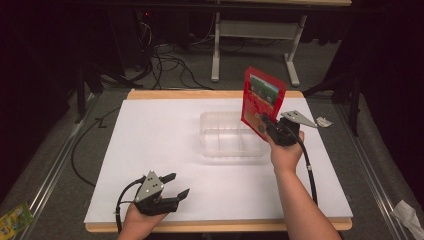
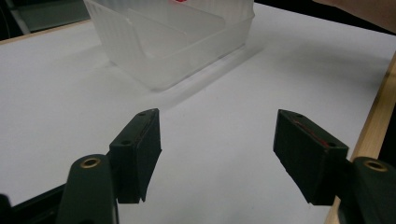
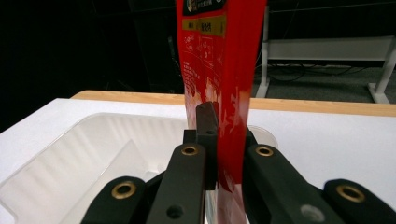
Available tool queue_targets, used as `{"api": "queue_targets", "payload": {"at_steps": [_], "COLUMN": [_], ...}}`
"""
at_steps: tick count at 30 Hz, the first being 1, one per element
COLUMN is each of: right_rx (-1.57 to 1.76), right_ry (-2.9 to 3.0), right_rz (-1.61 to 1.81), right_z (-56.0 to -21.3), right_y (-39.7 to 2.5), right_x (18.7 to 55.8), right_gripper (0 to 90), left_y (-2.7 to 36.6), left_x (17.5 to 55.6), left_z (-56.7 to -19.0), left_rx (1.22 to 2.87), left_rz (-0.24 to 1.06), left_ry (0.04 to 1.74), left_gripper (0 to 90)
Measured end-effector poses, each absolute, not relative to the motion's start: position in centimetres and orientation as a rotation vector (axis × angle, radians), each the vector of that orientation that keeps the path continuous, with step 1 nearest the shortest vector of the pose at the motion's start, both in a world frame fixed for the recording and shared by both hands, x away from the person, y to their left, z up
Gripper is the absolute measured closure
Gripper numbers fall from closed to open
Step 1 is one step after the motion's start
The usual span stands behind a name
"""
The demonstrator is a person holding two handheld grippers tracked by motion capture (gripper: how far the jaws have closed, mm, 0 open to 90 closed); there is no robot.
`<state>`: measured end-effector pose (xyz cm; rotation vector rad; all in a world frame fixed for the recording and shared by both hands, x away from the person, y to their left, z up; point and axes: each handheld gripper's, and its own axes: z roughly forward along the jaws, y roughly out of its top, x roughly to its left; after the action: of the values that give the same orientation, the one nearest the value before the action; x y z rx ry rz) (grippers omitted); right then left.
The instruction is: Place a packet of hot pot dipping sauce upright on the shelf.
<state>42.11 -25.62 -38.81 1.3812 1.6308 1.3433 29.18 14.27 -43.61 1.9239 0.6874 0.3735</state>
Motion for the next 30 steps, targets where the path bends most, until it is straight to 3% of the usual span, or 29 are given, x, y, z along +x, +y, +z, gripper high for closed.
{"api": "queue_targets", "payload": {"at_steps": [30], "right_rx": [1.372], "right_ry": [1.673], "right_rz": [1.294], "right_z": [-41.5], "right_y": [-25.0], "right_x": [42.5], "right_gripper": [89.1], "left_y": [14.1], "left_x": [29.2], "left_z": [-43.7], "left_rx": [1.927], "left_rz": [0.364], "left_ry": [0.684], "left_gripper": [32.5]}}
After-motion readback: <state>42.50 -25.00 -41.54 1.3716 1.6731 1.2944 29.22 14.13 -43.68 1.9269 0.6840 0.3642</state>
